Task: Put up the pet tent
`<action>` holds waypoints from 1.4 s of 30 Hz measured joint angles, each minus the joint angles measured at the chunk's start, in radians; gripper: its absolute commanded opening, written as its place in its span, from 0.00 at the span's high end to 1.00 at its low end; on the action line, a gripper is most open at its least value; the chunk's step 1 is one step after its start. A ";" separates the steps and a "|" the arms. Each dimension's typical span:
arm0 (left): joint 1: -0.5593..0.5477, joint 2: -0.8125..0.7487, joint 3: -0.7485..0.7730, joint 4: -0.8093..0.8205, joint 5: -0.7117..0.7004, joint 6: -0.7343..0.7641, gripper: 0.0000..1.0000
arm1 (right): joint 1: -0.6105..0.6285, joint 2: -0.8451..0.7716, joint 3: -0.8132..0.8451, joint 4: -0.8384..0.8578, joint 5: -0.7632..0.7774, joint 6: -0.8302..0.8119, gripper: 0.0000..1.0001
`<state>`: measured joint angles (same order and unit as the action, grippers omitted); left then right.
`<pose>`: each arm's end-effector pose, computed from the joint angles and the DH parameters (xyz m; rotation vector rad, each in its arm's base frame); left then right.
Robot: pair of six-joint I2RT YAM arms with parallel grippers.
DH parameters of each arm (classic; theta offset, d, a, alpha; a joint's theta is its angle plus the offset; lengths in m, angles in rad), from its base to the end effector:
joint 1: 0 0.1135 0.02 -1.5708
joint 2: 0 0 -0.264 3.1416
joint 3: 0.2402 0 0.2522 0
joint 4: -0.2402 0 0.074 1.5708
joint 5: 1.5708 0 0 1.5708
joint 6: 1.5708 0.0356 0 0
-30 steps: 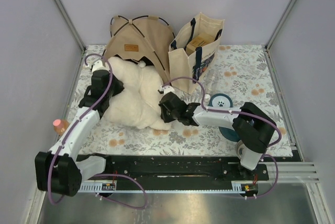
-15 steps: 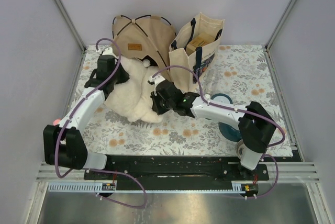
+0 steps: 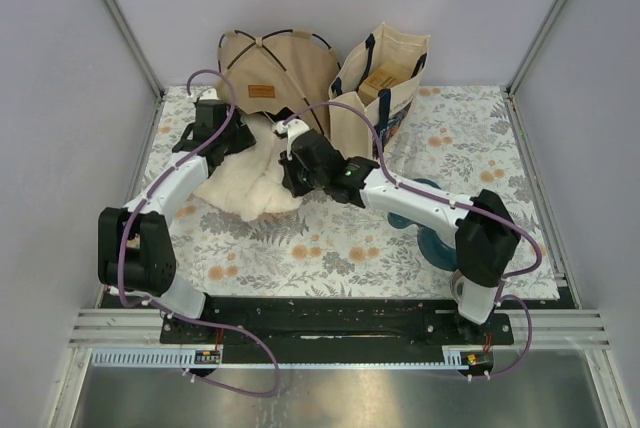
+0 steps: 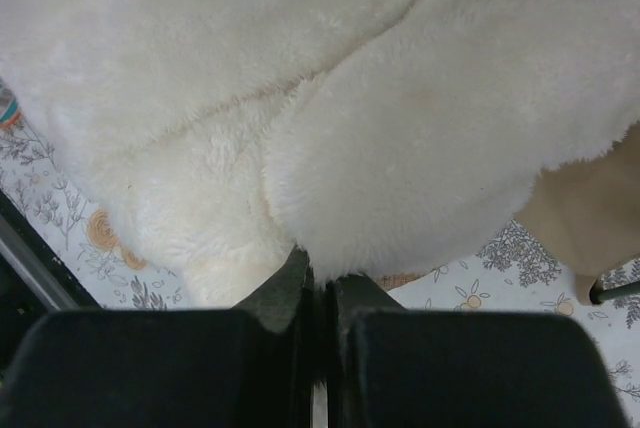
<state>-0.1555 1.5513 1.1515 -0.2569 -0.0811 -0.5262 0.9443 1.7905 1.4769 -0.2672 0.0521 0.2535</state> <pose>0.3468 -0.0514 0.2705 -0.4566 2.1928 -0.2825 0.2481 0.3397 0.2925 -0.7222 2.0995 0.6278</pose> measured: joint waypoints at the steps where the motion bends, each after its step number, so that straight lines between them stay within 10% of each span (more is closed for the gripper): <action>1: 0.000 -0.001 0.000 0.003 0.002 -0.001 0.11 | -0.004 0.008 0.010 0.000 0.002 -0.003 1.00; 6: -0.001 -0.049 0.000 -0.014 0.018 0.011 0.01 | -0.013 0.016 0.018 -0.023 0.019 0.000 1.00; 11: -0.001 -0.168 -0.001 -0.082 0.023 0.025 0.01 | -0.014 0.013 -0.003 -0.051 0.042 0.054 0.28; 15: -0.002 -0.296 -0.056 -0.109 0.021 0.029 0.01 | -0.014 -0.013 -0.079 -0.069 0.065 0.106 0.06; 42: -0.006 -0.709 -0.301 -0.196 -0.251 0.027 0.01 | -0.030 -0.116 -0.321 0.194 0.100 0.198 0.00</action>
<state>-0.1619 0.8421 0.8505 -0.4530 -0.3325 -0.4992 0.9142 1.6741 1.1557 -0.0731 0.1520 0.4511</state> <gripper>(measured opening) 0.988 0.993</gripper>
